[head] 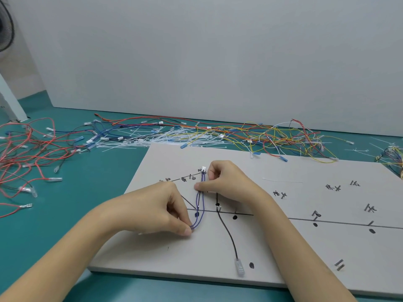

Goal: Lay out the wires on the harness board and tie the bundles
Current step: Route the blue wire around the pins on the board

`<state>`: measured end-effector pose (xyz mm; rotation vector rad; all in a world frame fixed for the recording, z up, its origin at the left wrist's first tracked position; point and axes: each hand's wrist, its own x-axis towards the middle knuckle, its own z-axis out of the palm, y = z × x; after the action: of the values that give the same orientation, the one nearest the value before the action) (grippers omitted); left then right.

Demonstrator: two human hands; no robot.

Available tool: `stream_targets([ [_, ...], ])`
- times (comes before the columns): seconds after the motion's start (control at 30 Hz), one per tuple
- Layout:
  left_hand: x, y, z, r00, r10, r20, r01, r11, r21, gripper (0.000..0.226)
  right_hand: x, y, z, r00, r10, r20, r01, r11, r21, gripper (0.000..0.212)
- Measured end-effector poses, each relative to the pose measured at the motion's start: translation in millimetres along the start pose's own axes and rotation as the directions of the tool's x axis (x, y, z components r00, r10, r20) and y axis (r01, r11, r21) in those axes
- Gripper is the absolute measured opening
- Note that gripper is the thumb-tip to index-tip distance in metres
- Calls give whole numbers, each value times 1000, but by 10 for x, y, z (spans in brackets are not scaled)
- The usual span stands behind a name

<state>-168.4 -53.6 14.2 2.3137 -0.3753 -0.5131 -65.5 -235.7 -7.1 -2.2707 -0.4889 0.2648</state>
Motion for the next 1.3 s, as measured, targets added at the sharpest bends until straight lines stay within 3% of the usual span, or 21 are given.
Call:
stream_targets([
  [0.23,-4,-5,6,1000,28,10,-28,999,-28,6,-86,-83,38,1000,-8,26,14,966,-259,51],
  [0.43,-21,-8,-45,996,84,-22,-87,981,-174,10,-90,-115,51,999,22,42,-10,963,-268,44],
  [0.8,13,11,17,1000,8,30,-6,998,-69,10,-159,-122,-70,974,-19,227,94,941,-326,37],
  [1.0,-9,-7,-19,1000,-6,27,7,999,-50,10,-204,-129,-160,955,13,296,85,945,-316,22],
  [1.3,-25,-66,-89,1000,-12,26,13,1000,-17,11,-227,-161,-139,967,24,253,53,955,-292,13],
])
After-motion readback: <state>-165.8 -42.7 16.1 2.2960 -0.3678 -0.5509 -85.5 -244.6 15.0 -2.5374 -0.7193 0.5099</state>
